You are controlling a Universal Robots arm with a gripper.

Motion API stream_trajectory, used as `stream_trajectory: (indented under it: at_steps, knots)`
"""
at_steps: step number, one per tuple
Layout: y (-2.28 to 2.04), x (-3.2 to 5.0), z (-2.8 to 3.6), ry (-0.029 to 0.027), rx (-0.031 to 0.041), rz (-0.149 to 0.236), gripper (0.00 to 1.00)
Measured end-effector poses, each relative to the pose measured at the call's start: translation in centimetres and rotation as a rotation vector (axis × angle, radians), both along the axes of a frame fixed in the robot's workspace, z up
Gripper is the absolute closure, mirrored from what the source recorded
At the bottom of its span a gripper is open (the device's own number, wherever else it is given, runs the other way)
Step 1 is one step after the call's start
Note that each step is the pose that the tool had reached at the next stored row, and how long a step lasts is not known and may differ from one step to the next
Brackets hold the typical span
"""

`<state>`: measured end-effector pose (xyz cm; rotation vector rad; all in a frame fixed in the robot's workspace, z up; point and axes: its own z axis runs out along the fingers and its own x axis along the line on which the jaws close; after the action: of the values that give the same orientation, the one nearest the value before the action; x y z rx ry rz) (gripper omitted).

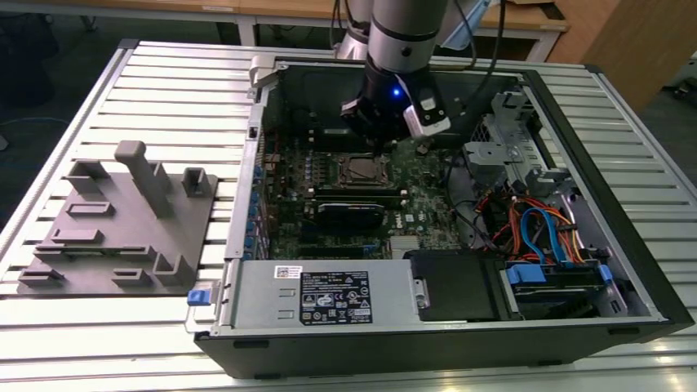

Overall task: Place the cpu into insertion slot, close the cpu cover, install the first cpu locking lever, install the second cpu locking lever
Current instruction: 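Install the second cpu locking lever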

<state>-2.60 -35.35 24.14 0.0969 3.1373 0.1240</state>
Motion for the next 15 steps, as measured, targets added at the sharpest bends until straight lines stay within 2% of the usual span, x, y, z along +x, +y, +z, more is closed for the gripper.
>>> stream_trajectory:
  at_steps: [6,11,15]
  knots:
    - [-0.45,0.00,-0.17,0.0066,-0.0001,0.003,0.90]
    - [-1.36,0.00,-0.20,0.0070,-0.0001,0.004,0.90]
    - [-1.90,0.00,-0.20,0.0070,0.0000,0.004,0.90]
